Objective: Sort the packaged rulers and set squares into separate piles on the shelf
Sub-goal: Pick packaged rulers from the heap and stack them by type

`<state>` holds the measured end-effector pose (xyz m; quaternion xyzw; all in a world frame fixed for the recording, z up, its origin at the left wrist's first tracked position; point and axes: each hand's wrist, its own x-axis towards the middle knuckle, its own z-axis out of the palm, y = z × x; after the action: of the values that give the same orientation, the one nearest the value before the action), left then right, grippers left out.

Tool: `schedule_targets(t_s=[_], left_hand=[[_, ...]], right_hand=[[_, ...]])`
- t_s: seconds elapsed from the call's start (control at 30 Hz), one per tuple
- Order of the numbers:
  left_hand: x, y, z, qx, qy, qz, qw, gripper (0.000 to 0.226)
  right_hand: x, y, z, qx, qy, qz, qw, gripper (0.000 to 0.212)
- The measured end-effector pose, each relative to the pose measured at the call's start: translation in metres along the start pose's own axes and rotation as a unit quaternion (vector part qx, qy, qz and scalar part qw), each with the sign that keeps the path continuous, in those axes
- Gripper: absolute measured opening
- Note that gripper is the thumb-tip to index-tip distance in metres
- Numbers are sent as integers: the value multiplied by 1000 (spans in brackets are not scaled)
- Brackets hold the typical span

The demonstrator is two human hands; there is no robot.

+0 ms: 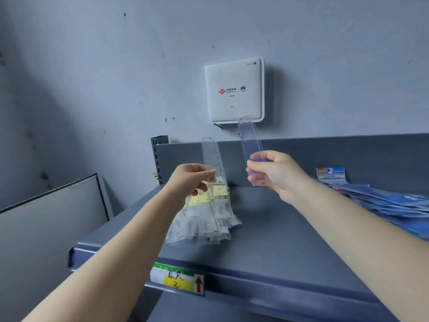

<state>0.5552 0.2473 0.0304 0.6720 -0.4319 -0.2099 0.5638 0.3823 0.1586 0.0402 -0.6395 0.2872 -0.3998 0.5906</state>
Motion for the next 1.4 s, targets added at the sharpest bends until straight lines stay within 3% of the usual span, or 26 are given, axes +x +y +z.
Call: schedule_targets(t_s=[0.13, 0.27, 0.37, 0.43, 0.5, 0.63, 0.8, 0.97, 1.07, 1.2, 1.4], left_hand=[[5, -21, -32, 68, 2, -31, 997, 12], [10, -42, -43, 210, 20, -13, 977, 43], [12, -48, -51, 243, 27, -6, 970, 41], [11, -50, -52, 256, 22, -7, 966, 36], [10, -50, -50, 278, 26, 5, 960, 32], [9, -42, -34, 352, 49, 69, 932, 27], [0, -8, 19, 502, 69, 183, 843, 29], [-11, 26, 93, 544, 56, 243, 801, 32], [-22, 48, 143, 570, 48, 267, 776, 34], [-33, 69, 200, 568, 46, 284, 771, 35], [-58, 98, 288, 564, 13, 321, 761, 36]], right_hand=[[5, 2, 41, -1, -18, -23, 1000, 18], [17, 5, 72, -19, -6, -55, 998, 29], [26, 14, 79, -166, -31, -23, 985, 56], [30, 22, 75, -356, -49, 17, 933, 72], [31, 27, 68, -448, -42, -4, 893, 67], [22, 24, 44, -526, -13, -109, 843, 46], [3, 7, -4, -663, 53, -214, 715, 30], [-19, -6, -68, -769, 72, -243, 587, 13], [-32, -9, -113, -802, 83, -235, 543, 19], [-46, -10, -166, -816, 90, -219, 527, 25], [-74, -11, -255, -810, 107, -203, 540, 26]])
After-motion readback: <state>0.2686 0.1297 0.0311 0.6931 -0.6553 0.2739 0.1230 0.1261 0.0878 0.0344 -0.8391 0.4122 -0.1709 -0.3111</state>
